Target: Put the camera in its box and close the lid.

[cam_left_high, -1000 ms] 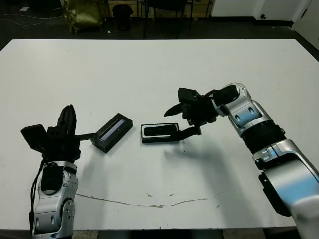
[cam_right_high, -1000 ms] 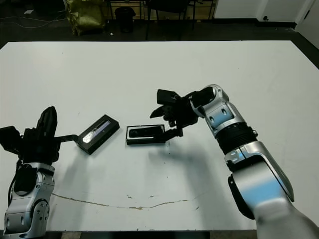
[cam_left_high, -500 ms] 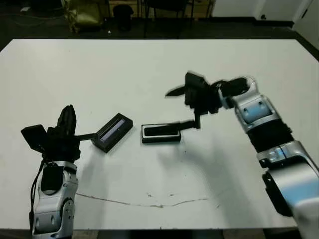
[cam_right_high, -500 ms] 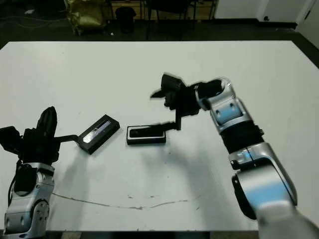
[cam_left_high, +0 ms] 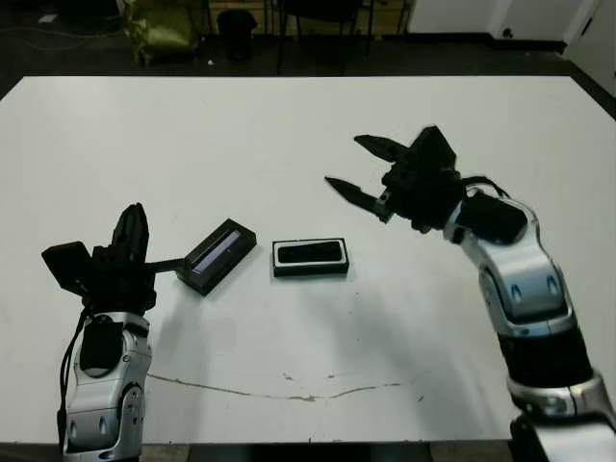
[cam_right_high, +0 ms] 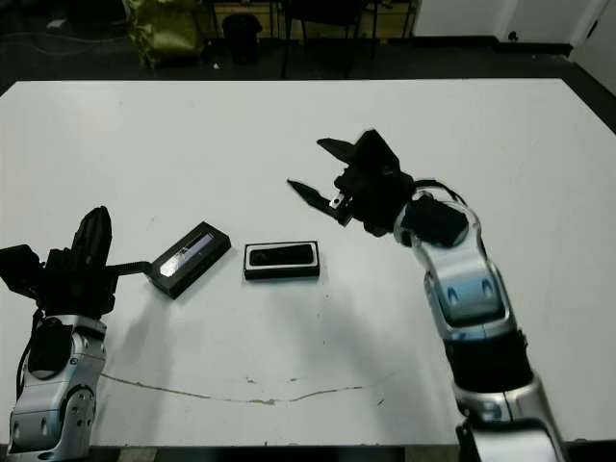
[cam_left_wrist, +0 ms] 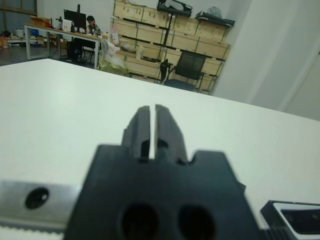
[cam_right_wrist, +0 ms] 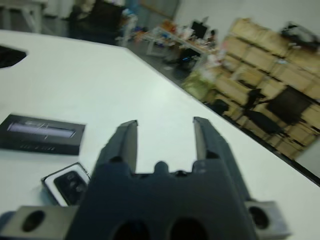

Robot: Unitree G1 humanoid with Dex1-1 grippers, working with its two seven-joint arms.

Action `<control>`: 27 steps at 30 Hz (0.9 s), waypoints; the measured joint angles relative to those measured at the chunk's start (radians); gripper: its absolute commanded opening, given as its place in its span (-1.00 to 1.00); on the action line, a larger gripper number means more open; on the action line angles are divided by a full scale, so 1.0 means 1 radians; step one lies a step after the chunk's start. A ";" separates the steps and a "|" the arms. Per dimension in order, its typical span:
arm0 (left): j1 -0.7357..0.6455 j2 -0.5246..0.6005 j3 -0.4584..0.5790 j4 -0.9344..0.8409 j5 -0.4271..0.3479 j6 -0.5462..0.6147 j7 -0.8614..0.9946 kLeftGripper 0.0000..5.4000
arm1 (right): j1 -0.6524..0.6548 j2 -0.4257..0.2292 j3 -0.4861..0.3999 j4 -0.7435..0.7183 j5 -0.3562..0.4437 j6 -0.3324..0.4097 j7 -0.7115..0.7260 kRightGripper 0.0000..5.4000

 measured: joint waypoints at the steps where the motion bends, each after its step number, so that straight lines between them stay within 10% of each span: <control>1: 0.000 0.000 0.000 0.000 0.000 0.000 0.000 -1.00 | 0.016 0.001 0.001 -0.009 -0.007 -0.007 -0.023 -0.51; 7: 0.000 0.000 -0.001 0.004 0.010 -0.009 -0.002 -1.00 | 0.086 -0.002 0.050 -0.051 -0.076 -0.037 -0.096 -0.99; 27: -0.001 -0.001 0.000 0.011 -0.001 -0.007 -0.016 -1.00 | 0.102 0.040 0.220 0.092 -0.197 -0.009 -0.134 -0.99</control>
